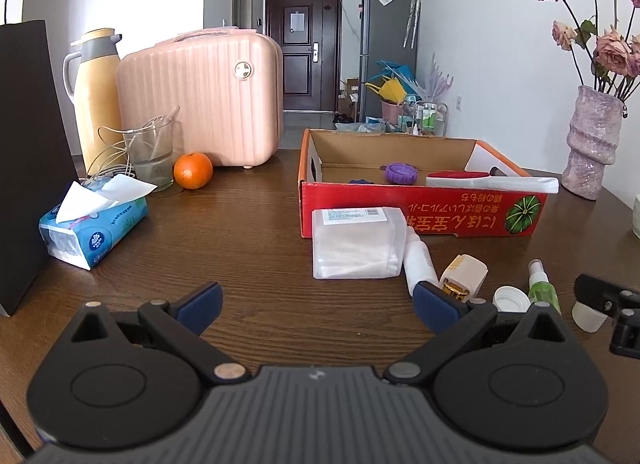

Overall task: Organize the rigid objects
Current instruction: 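Grasp the clear tape roll with the right gripper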

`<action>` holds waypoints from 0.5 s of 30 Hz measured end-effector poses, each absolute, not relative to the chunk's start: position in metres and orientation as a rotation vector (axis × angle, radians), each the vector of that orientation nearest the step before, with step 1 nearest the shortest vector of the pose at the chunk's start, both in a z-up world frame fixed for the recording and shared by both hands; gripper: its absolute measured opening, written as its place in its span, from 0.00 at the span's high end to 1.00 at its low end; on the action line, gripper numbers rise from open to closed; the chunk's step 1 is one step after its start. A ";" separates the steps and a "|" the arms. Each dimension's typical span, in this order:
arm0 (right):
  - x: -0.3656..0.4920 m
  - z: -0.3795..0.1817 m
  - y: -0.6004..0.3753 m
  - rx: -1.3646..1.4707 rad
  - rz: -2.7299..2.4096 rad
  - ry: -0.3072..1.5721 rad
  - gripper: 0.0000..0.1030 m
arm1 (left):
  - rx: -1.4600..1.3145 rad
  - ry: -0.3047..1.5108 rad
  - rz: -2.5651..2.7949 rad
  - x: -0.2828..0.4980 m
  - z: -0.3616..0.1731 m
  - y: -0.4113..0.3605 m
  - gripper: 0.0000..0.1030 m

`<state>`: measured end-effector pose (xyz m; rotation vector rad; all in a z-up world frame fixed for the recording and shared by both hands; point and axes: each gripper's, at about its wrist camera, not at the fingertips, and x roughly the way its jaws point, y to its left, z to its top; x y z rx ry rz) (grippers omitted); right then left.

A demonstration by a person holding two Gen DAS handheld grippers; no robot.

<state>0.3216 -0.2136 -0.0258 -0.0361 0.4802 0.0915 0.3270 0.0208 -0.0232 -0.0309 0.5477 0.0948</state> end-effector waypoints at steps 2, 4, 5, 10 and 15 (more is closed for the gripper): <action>0.322 -0.026 -0.219 -0.048 0.083 0.478 0.00 | -0.033 0.545 0.096 0.327 -0.023 0.021 0.00; 0.322 -0.028 -0.226 -0.058 0.072 0.486 0.00 | -0.034 0.548 0.097 0.327 -0.023 0.022 0.00; 0.323 -0.029 -0.229 -0.063 0.064 0.493 0.00 | -0.034 0.549 0.098 0.328 -0.023 0.022 0.00; 0.331 -0.041 -0.246 -0.084 0.033 0.535 0.00 | -0.040 0.557 0.105 0.330 -0.025 0.024 0.00; 0.348 -0.055 -0.260 -0.096 0.008 0.594 0.02 | -0.037 0.567 0.108 0.332 -0.027 0.023 0.00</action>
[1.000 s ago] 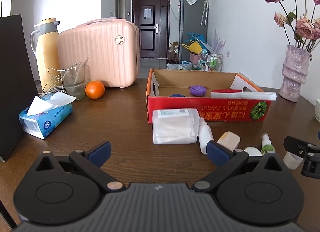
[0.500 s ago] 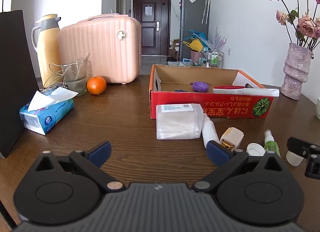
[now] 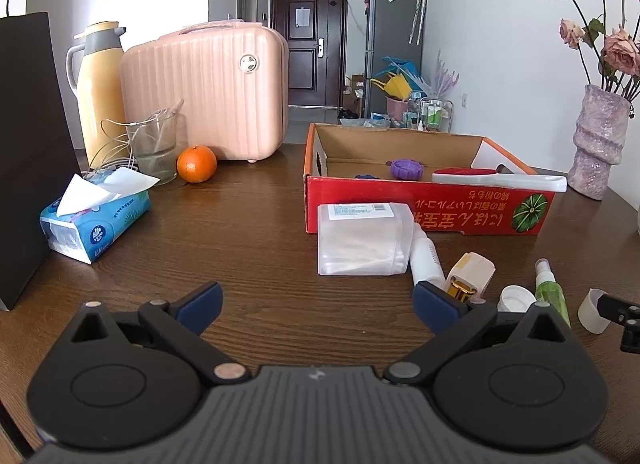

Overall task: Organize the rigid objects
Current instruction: 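Grasp the clear tape roll with the right gripper, then grasp the white plug adapter with the left gripper while the right gripper holds the tape roll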

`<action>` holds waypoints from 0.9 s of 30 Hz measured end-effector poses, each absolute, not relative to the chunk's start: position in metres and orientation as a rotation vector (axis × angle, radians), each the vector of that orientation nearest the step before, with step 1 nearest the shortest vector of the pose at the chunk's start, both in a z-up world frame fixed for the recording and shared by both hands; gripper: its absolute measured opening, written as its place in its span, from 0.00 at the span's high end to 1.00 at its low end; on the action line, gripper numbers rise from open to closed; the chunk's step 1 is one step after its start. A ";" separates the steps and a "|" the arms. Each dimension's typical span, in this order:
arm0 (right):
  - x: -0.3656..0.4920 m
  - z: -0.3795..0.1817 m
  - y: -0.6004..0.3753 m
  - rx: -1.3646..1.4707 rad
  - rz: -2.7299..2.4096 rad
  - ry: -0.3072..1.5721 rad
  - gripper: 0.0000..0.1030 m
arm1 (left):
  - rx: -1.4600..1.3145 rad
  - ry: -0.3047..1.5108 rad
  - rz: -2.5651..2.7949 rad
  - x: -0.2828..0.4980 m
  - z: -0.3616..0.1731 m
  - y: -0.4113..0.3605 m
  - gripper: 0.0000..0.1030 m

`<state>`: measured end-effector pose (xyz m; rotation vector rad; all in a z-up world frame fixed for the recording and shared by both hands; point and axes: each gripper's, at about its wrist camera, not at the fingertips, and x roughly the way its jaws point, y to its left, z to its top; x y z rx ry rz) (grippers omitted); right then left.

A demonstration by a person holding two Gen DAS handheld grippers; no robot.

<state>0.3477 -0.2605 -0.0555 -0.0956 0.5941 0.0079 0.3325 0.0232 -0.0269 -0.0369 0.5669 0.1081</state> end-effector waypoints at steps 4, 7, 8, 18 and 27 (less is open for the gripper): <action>0.367 -0.072 -0.269 -0.086 0.008 0.665 0.08 | -0.033 0.575 0.107 0.334 -0.029 0.022 0.00; 0.381 -0.083 -0.271 -0.074 0.012 0.713 0.19 | -0.028 0.580 0.106 0.335 -0.030 0.021 0.00; 0.383 -0.086 -0.272 -0.066 0.019 0.723 0.27 | -0.026 0.581 0.106 0.335 -0.031 0.021 0.00; 0.378 -0.085 -0.278 0.000 0.035 0.672 0.59 | -0.014 0.589 0.102 0.336 -0.034 0.018 0.00; 0.364 -0.072 -0.282 0.024 0.024 0.584 0.59 | 0.001 0.596 0.099 0.338 -0.036 0.014 0.00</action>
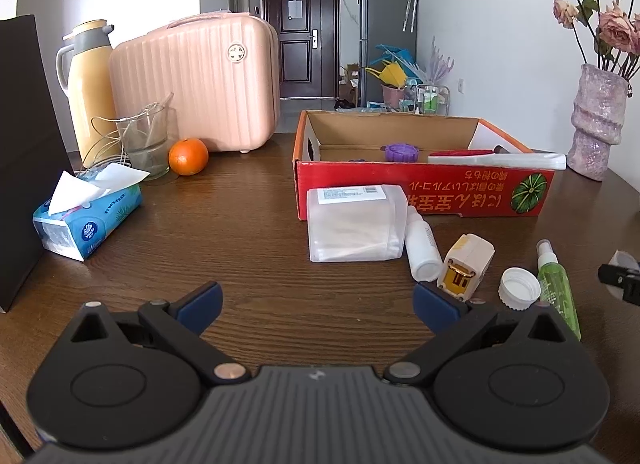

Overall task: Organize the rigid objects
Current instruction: 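Grasp the white plug adapter with the left gripper while the right gripper holds the tape roll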

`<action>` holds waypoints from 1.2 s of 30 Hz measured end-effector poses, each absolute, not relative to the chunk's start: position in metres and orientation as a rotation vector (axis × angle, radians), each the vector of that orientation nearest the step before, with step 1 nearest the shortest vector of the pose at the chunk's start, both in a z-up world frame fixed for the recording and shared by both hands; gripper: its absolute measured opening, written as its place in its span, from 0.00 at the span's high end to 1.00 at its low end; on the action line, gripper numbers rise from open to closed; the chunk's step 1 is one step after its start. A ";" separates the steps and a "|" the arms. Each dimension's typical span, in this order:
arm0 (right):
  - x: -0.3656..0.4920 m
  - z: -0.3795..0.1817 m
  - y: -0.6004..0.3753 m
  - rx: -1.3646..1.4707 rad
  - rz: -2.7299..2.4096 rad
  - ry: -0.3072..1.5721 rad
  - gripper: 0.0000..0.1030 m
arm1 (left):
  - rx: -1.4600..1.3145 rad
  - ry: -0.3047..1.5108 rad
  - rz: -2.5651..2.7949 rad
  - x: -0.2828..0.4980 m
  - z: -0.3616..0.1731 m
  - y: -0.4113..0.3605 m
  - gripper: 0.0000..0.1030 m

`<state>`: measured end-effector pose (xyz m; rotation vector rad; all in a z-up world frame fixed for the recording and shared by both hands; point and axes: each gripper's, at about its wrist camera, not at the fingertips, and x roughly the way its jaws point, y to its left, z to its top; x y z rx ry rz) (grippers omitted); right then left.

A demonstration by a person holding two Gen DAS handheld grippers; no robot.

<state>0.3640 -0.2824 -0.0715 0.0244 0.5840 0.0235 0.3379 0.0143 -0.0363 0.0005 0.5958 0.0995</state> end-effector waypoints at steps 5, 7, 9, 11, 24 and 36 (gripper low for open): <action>0.360 -0.067 -0.284 0.035 0.030 0.563 0.59 | 0.008 0.599 0.072 0.339 -0.037 0.007 0.00; 0.357 -0.065 -0.285 0.042 0.034 0.552 0.59 | 0.021 0.604 0.057 0.341 -0.038 0.001 0.00; 0.355 -0.063 -0.286 0.046 0.037 0.542 0.59 | 0.036 0.609 0.042 0.343 -0.039 -0.006 0.00; 0.352 -0.062 -0.286 0.049 0.041 0.528 0.59 | 0.049 0.609 0.030 0.346 -0.038 -0.013 0.00; 0.343 -0.053 -0.290 0.074 0.054 0.482 0.59 | 0.123 0.595 -0.039 0.371 -0.038 -0.059 0.00; 0.340 -0.051 -0.292 0.085 0.055 0.468 0.59 | 0.179 0.550 -0.063 0.403 -0.047 -0.091 0.04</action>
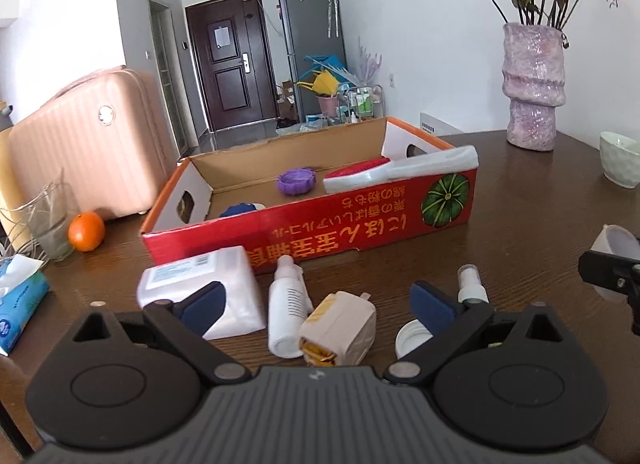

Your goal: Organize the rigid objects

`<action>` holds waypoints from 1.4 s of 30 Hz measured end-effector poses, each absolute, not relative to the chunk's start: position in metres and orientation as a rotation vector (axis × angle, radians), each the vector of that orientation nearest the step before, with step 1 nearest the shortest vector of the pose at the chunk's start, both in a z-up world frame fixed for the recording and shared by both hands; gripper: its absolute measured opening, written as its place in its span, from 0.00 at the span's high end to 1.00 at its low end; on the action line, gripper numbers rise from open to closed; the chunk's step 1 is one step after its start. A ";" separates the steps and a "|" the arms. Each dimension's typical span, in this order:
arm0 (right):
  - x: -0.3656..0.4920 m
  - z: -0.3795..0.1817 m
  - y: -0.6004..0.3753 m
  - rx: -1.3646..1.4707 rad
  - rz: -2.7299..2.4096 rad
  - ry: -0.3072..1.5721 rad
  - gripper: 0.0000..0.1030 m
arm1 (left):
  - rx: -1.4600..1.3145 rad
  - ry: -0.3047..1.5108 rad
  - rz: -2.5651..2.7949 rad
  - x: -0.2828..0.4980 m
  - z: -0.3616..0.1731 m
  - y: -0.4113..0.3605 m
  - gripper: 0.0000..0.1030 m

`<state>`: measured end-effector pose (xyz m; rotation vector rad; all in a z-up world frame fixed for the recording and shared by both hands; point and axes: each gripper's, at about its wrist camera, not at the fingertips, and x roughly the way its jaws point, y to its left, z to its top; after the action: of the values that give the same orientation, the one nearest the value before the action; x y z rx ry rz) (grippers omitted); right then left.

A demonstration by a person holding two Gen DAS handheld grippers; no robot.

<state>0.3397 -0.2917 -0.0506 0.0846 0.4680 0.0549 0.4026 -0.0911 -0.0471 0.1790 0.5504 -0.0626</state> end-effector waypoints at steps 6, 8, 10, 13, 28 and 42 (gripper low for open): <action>0.340 -0.052 -0.292 0.083 0.055 0.473 0.59 | 0.176 0.608 -0.115 0.416 -0.060 -0.091 0.31; 0.341 -0.053 -0.291 0.080 0.053 0.478 0.59 | 0.180 0.611 -0.128 0.419 -0.062 -0.091 0.33; 0.343 -0.054 -0.290 0.077 0.052 0.483 0.59 | 0.183 0.621 -0.144 0.423 -0.064 -0.090 0.46; 0.344 -0.055 -0.290 0.074 0.051 0.488 0.59 | 0.159 0.639 -0.169 0.429 -0.066 -0.085 0.50; 0.343 -0.056 -0.289 0.072 0.054 0.480 0.59 | 0.140 0.720 -0.230 0.435 -0.080 -0.083 0.69; 0.336 -0.052 -0.287 0.069 0.072 0.450 0.59 | 0.138 0.638 -0.187 0.399 -0.061 -0.081 0.69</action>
<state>0.3364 -0.2874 -0.0516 0.0686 0.4500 0.0717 0.3988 -0.0815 -0.0615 0.1381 0.6382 -0.1872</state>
